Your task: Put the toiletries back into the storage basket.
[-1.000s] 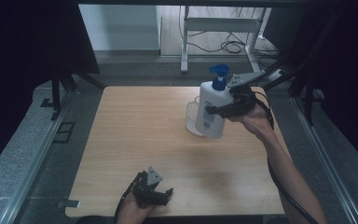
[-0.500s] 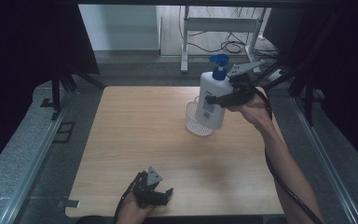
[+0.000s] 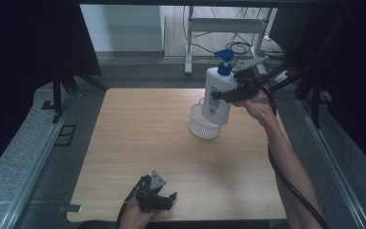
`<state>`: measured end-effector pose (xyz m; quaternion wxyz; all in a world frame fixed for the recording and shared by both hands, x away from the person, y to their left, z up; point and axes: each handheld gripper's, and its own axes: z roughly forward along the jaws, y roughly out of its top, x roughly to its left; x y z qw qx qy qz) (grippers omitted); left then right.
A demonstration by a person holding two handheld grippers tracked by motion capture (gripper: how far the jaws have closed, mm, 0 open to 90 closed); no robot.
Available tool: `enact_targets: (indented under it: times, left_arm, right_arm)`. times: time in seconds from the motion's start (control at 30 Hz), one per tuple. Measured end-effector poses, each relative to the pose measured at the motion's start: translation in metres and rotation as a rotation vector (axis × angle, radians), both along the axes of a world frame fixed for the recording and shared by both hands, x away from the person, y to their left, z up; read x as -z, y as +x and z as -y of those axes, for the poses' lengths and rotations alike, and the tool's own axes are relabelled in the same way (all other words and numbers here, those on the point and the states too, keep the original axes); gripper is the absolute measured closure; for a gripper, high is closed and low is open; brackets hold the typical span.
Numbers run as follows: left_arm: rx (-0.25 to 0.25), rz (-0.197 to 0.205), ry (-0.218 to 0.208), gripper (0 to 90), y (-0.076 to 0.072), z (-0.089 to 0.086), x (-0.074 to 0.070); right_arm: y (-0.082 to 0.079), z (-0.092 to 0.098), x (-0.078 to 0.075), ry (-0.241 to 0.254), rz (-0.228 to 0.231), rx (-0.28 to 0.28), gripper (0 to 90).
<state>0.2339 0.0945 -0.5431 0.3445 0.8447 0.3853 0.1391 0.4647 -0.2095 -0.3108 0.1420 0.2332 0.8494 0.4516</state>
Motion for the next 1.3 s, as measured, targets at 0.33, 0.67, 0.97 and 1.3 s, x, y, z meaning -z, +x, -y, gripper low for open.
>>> enact_targets:
  times: [0.33, 0.67, 0.97, 1.3]
  left_arm:
    - [0.001, 0.000, 0.000, 11.6, 0.000, 0.000, 0.000]
    - [0.002, 0.000, 0.002, 11.6, 0.000, 0.000, 0.000]
    - [0.002, 0.001, 0.002, 11.6, 0.000, 0.000, 0.000]
    - [0.002, 0.000, 0.002, 11.6, 0.000, 0.000, 0.000]
  right_arm:
    - [0.017, -0.009, 0.009, -0.023, -0.002, 0.008, 37.2]
    - [0.027, -0.016, 0.022, -0.031, -0.009, 0.011, 37.3]
    - [0.033, -0.022, 0.041, -0.048, -0.017, 0.008, 37.3]
    - [0.038, -0.026, 0.054, -0.056, -0.026, 0.002, 37.2]
